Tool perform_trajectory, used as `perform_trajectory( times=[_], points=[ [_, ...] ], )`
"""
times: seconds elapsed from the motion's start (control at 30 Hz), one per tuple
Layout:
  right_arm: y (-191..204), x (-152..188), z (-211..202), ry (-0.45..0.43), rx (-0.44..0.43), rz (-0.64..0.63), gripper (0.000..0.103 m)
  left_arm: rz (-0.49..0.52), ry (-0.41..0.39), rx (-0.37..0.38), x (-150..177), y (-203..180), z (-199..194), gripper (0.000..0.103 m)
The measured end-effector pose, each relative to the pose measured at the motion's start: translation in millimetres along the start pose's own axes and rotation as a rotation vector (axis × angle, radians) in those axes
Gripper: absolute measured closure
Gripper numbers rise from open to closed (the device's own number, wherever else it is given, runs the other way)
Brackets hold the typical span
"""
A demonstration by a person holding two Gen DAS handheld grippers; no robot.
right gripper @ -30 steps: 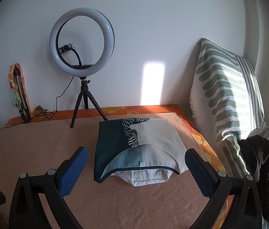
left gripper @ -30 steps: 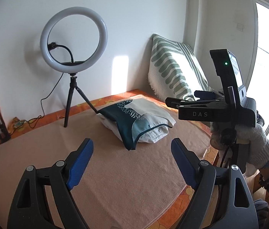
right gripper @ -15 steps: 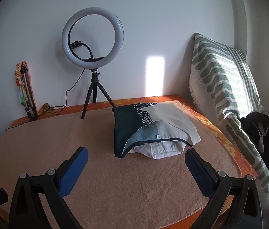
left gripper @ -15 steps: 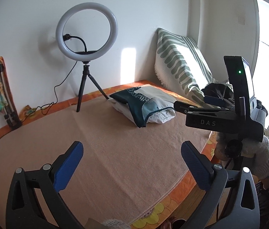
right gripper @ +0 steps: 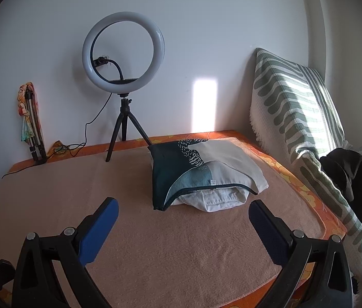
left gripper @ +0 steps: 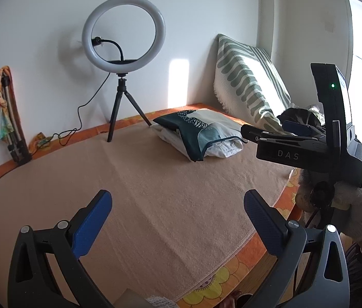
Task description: Fold small clothes
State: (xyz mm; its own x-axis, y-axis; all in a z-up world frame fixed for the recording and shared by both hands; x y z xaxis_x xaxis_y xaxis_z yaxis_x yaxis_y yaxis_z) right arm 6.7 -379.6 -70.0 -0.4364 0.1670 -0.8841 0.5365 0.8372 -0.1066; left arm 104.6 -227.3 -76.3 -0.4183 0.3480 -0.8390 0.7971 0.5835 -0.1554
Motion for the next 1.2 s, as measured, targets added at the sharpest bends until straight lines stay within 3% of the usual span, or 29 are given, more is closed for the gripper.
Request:
perform_trajectory(
  times=[1.2],
  points=[
    [13.2, 1.6, -1.6, -0.003, -0.015, -0.015, 0.000, -0.005, -0.017, -0.020, -2.2, 8.7, -11.4, 0.001]
  ],
)
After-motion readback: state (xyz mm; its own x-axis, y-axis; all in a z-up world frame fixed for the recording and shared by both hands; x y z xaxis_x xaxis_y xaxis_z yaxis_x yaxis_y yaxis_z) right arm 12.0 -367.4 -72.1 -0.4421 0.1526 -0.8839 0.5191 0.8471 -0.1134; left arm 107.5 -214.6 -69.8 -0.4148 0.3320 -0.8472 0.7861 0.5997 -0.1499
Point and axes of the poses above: each gripper's, at about its wrist camera, not at the fingertips, and z roughly the way its jaws point, y to its left, x to its underside, the point moved 3 cm from there along z, roughly the way its jaws point, and after that the axes turned 11 degrees about x, right-handed, at the moved point
